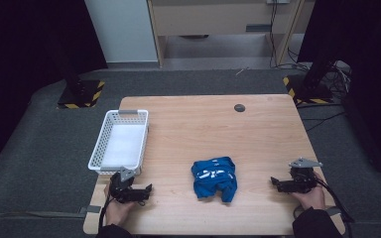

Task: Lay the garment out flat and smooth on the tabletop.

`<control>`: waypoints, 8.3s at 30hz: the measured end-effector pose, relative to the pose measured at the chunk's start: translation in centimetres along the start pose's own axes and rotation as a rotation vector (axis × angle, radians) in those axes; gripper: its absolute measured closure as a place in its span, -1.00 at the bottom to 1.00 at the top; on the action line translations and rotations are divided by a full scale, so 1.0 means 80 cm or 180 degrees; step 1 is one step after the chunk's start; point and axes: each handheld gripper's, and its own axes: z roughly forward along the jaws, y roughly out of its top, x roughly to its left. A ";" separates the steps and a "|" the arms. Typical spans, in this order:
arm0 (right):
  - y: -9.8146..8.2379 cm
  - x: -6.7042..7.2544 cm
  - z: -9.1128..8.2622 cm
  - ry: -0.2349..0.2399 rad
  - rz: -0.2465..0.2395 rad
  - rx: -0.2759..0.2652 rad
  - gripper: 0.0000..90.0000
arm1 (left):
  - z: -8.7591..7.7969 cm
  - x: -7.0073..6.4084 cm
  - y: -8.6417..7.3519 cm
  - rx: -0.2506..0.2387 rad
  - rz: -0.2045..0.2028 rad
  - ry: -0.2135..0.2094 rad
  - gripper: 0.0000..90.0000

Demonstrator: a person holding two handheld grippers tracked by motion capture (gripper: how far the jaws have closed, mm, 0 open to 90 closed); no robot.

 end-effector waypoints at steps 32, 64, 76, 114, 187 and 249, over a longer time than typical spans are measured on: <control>0.027 0.015 -0.036 0.0299 0.0324 -0.0247 -0.91 | -0.036 -0.034 0.021 -0.0123 -0.0328 -0.0457 -0.86; 0.057 0.046 -0.044 0.0456 0.0238 -0.0437 -0.88 | -0.038 -0.087 0.062 -0.0394 -0.0026 -0.0560 -0.80; 0.069 0.059 -0.040 0.0512 0.0201 -0.0498 -0.86 | -0.026 -0.099 0.080 -0.0445 0.0044 -0.0615 -0.80; 0.107 0.088 -0.020 0.0671 0.0014 -0.0598 -0.77 | 0.011 -0.112 0.122 -0.0477 0.0083 -0.0775 -0.75; 0.107 0.126 0.056 0.1240 0.0033 0.0023 0.86 | 0.076 -0.149 0.120 -0.0002 0.0174 -0.1191 0.84; 0.231 0.101 -0.053 0.0011 0.0175 -0.1313 -0.14 | -0.022 -0.124 0.252 -0.1125 0.0327 -0.0324 -0.11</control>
